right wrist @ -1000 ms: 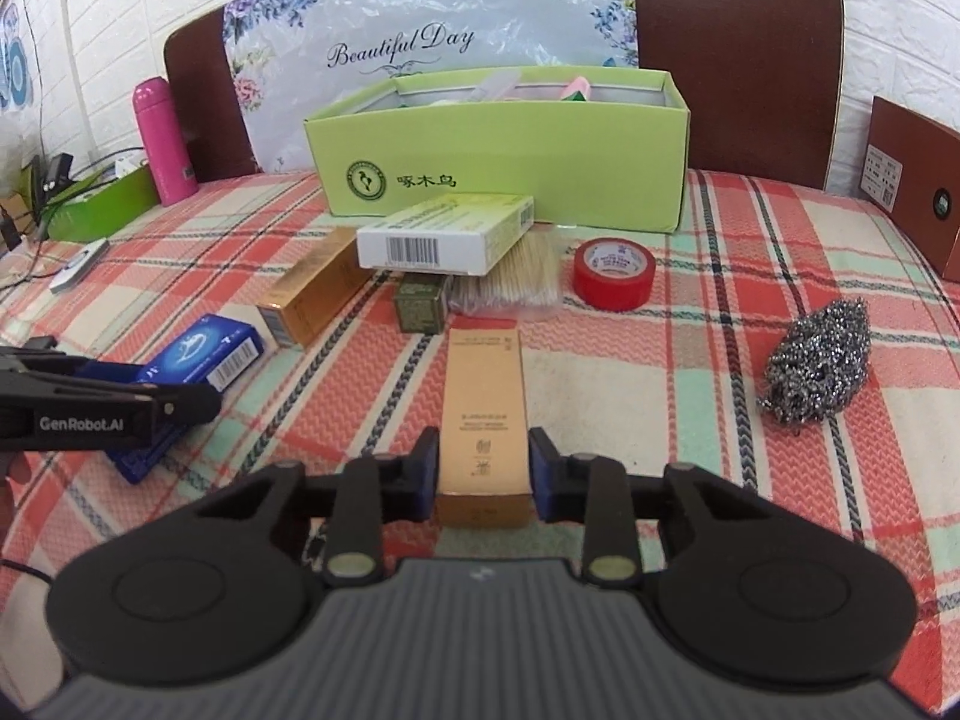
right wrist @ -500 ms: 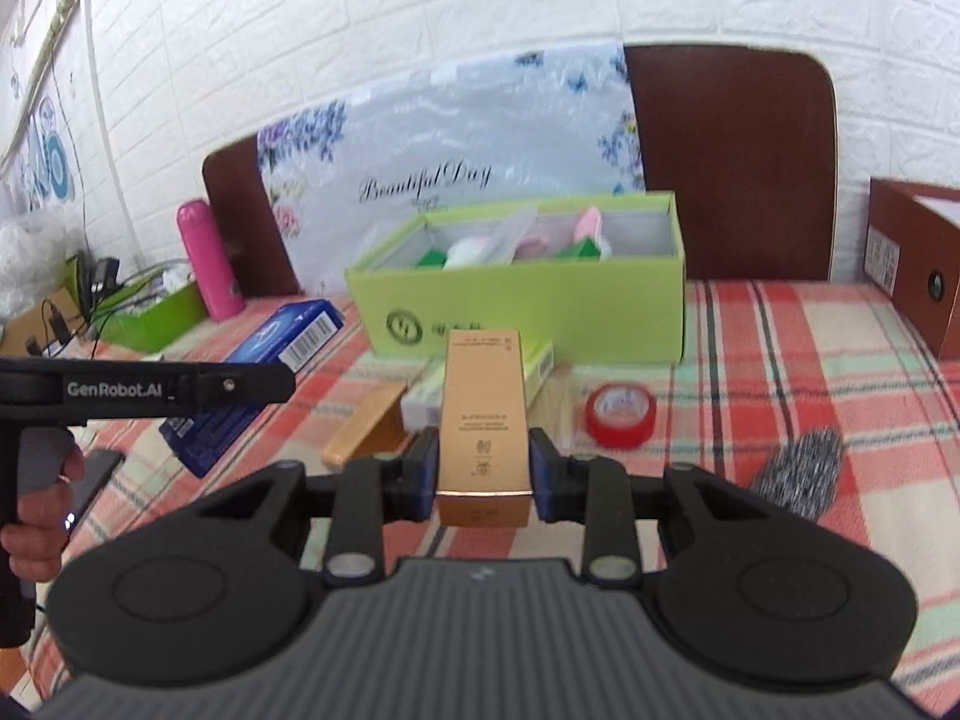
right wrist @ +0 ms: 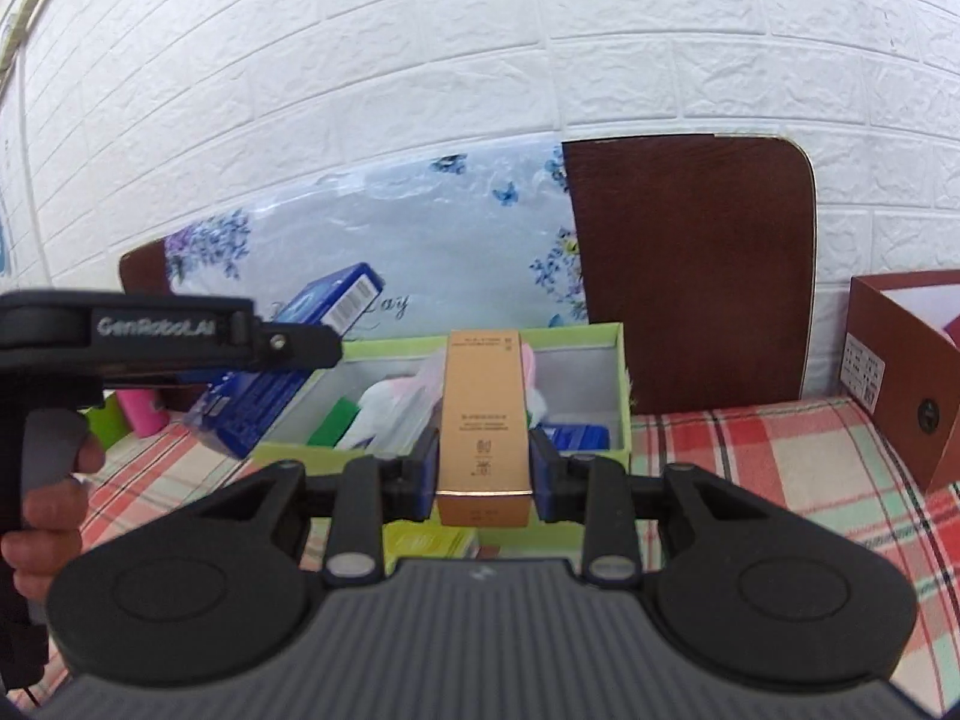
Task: Organize objects
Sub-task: 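Carry the blue box and gold box into the green box and release both, then move right gripper to the steel wool while left moves to white-yellow medicine box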
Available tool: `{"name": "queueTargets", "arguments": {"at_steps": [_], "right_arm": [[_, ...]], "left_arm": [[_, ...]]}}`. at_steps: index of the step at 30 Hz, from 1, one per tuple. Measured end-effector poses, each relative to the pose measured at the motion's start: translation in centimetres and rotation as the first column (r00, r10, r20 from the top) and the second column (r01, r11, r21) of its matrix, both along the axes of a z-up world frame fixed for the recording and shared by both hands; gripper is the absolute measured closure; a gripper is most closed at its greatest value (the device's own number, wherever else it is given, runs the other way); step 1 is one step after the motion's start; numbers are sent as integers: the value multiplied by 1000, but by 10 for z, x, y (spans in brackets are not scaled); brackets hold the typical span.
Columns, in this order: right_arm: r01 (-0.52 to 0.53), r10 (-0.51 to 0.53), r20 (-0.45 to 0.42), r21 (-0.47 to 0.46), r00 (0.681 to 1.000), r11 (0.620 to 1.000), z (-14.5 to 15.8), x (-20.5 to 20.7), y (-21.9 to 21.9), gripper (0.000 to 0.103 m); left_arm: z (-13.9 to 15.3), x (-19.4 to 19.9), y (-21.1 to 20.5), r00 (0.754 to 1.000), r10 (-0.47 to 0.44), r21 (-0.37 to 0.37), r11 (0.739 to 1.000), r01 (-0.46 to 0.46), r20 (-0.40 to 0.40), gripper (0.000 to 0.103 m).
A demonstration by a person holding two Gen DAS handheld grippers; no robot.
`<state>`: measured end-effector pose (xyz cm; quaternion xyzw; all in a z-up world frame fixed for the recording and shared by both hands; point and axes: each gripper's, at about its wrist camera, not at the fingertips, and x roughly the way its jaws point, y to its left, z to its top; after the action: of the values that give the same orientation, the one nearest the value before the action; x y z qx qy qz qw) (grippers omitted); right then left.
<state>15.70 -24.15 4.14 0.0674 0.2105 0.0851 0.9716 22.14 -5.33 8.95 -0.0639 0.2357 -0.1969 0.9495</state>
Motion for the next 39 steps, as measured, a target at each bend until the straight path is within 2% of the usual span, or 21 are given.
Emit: {"name": "queueTargets", "arguments": {"at_steps": [5, 8, 9, 10, 11, 12, 13, 14, 17, 22, 29, 39], "right_arm": [[43, -42, 19, -52, 999, 998, -5, 38, 1, 74], [64, -62, 22, -78, 998, 995, -13, 62, -2, 74], [68, -67, 21, -81, 998, 994, -17, 69, -3, 73], [71, -69, 23, -86, 997, 994, -22, 76, -5, 69], [66, -64, 25, -93, 998, 993, -27, 81, -5, 60], [68, -66, 23, -101, 998, 993, -31, 82, -5, 35], [74, -71, 34, -105, 997, 992, -34, 80, -5, 27], [75, -70, 53, -107, 996, 991, -36, 76, -6, 26], [99, -92, 79, -100, 993, 990, -41, 66, -8, 16], [122, -122, 18, -33, 992, 992, -45, 55, -15, 11], [121, -121, 18, -44, 993, 992, -26, 17, -12, 0], [77, -77, 5, -56, 997, 996, -7, -59, -2, 0]], "left_arm": [[-8, 38, -21, 1000, 1, 18, 1000, -1, 3, 42], [-19, 58, -25, 1000, 7, -3, 1000, -7, 2, 42], [-25, 65, -25, 1000, -2, -11, 1000, 1, -9, 36], [-31, 71, -25, 999, -18, -9, 1000, 18, -36, 26], [-37, 74, -24, 998, -12, 1, 1000, 12, -58, 25], [-43, 74, -21, 998, 9, 18, 1000, -8, -67, 25], [-47, 71, -18, 997, 28, 36, 999, -26, -67, 25], [-51, 68, -15, 997, 39, 46, 998, -37, -60, 25], [-55, 56, -5, 998, 51, 34, 998, -50, -32, 25], [-51, 40, -2, 997, 53, 51, 997, -50, -60, 25], [-33, 2, 0, 989, 108, 118, 988, -96, -99, 25], [-28, -76, 9, 987, 133, 103, 987, -123, -95, 25]]}}
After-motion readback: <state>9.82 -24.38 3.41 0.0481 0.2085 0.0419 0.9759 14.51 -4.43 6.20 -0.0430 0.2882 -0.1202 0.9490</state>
